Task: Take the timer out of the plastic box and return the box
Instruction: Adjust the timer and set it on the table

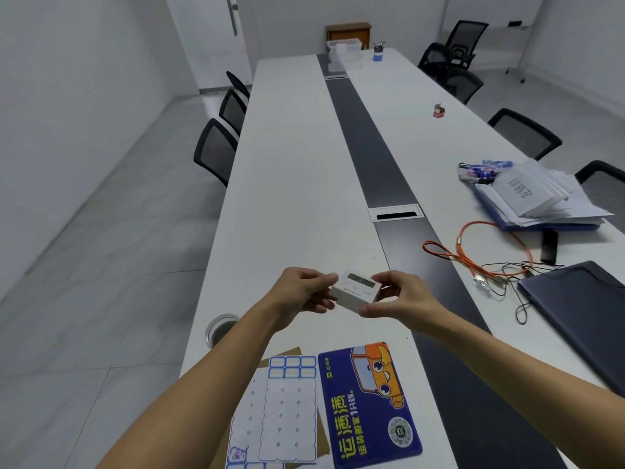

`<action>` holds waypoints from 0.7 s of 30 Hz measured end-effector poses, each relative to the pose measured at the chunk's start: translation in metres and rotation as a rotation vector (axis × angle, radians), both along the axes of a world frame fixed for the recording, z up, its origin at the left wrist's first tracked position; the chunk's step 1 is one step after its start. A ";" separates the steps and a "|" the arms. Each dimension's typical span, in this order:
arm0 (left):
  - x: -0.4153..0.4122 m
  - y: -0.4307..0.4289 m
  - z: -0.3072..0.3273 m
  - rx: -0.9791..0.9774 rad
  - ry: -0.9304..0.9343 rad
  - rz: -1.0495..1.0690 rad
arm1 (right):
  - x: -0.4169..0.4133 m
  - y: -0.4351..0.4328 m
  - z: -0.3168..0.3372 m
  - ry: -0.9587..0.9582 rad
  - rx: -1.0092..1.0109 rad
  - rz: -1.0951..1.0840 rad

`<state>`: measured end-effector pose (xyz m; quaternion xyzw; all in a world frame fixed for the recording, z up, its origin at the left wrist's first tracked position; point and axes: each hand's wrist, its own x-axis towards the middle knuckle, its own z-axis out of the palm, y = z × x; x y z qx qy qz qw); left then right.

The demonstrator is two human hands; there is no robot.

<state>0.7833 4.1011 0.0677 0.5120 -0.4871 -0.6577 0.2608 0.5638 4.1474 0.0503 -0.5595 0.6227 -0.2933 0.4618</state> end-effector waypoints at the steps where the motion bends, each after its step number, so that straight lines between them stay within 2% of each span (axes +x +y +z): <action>1: -0.001 0.001 -0.001 0.007 -0.003 -0.018 | 0.003 0.002 -0.001 0.032 -0.029 0.005; 4: 0.004 0.003 -0.004 0.050 0.008 -0.010 | 0.006 0.006 -0.003 0.060 -0.049 0.037; 11: 0.032 0.003 -0.012 0.226 0.068 -0.156 | 0.008 0.014 0.004 -0.166 0.131 0.142; 16: 0.037 0.001 -0.023 0.311 0.073 -0.258 | 0.014 0.020 -0.002 -0.176 0.262 0.216; 21: 0.025 -0.009 -0.040 0.342 0.039 -0.276 | 0.009 0.029 -0.013 -0.168 0.286 0.199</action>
